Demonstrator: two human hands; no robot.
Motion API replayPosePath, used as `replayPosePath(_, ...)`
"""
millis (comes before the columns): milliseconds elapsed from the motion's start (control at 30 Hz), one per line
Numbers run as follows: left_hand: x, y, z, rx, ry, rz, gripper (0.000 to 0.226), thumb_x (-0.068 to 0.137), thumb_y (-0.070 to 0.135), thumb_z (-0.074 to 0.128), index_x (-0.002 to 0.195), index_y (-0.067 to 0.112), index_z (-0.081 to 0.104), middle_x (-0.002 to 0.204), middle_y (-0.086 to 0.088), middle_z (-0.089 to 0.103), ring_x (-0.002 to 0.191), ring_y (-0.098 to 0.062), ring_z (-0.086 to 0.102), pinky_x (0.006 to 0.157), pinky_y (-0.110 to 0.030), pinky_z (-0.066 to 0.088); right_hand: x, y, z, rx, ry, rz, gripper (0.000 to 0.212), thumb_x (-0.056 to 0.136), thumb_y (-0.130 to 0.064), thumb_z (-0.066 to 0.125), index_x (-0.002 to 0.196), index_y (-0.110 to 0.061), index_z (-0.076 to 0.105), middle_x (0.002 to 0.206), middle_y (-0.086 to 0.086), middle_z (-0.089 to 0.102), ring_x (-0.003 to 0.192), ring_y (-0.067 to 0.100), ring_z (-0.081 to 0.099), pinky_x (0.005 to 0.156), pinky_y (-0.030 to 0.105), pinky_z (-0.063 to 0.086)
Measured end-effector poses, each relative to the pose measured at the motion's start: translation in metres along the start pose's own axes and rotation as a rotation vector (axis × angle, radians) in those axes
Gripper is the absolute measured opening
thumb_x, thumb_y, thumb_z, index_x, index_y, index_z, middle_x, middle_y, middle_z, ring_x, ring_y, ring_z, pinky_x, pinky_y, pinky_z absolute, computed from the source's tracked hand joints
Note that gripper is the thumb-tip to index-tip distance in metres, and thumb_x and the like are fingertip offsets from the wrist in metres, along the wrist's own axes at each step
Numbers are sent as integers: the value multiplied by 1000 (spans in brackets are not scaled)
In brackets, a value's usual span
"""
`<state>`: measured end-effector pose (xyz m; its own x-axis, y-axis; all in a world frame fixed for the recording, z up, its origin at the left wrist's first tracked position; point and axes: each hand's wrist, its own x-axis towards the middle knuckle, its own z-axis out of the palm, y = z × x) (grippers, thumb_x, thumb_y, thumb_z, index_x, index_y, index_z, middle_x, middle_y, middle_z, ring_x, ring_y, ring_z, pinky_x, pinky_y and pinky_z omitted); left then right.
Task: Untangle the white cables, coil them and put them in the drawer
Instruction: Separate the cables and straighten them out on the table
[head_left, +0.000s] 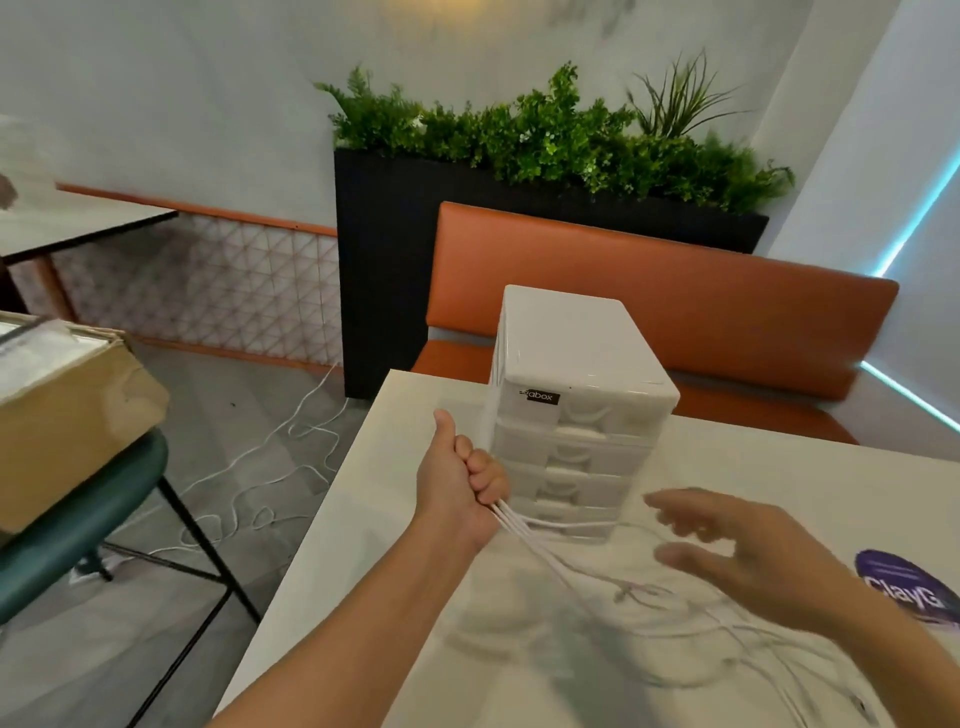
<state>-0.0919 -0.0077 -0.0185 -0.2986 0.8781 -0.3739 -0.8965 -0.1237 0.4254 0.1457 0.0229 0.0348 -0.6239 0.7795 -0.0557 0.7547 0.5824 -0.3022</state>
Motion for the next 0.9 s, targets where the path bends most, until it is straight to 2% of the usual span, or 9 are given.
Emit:
replayPosePath(100,-5,-8,-3,-5,-5,23,56,92,53,44,52,19,28,39,6,23,28,-7,21,28,-14,17,26,-50,59,109,-12,-221,31,89,-53,47,118,-42,50,104,-31,51,93,-8,49,80,8,37)
replayPosePath(167,-9,-14,-9,-3,1,51,56,92,53,45,52,19,28,40,6,23,30,-8,20,29,-15,19,34,-62,80,81,43,-230,42,87,-62,41,92,-26,62,76,-17,56,75,1,47,69,18,37)
replayPosePath(233,-15,-19,-16,-12,-7,80,55,92,53,45,52,19,27,41,6,23,31,-8,20,29,-15,20,33,-69,89,106,78,-194,49,89,-59,39,71,-18,59,64,-9,56,66,6,47,62,18,35)
replayPosePath(400,-39,-28,-37,-40,-19,151,55,93,53,44,53,18,28,38,5,27,30,-8,21,30,-14,19,7,-74,103,446,-110,-115,34,97,-41,43,80,-18,63,59,-17,61,60,1,50,67,19,40)
replayPosePath(600,-59,-41,-67,11,-18,212,53,92,51,46,56,15,34,40,2,37,30,-10,32,34,-16,32,-10,-67,116,565,-213,-89,27,99,-30,44,86,-17,63,45,-13,39,41,4,30,45,16,27)
replayPosePath(667,-63,-40,-79,195,-62,234,48,92,45,50,57,13,42,48,-2,49,38,-13,47,42,-20,45,-12,-64,118,485,-167,-111,28,99,-29,44,82,-20,63,44,-15,38,40,3,32,47,16,28)
replayPosePath(733,-64,-32,-90,656,-63,333,43,93,40,52,61,11,54,63,-5,61,56,-15,59,53,-23,49,-13,-62,119,406,-128,-123,28,98,-29,45,78,-23,63,46,-14,41,40,0,37,52,16,30)
replayPosePath(833,-59,-19,-98,1553,-78,773,34,94,40,50,80,14,68,80,3,66,80,-14,62,70,-24,49,-13,-60,117,318,-100,-123,26,97,-32,46,79,-25,63,55,-12,49,42,-6,43,57,15,33)
replayPosePath(900,-57,-22,-90,1814,-231,994,31,96,36,47,88,16,70,86,5,67,85,-11,60,78,-24,44,-12,-60,115,278,-79,-118,26,97,-30,47,78,-24,63,63,-10,55,50,-6,47,59,14,34)
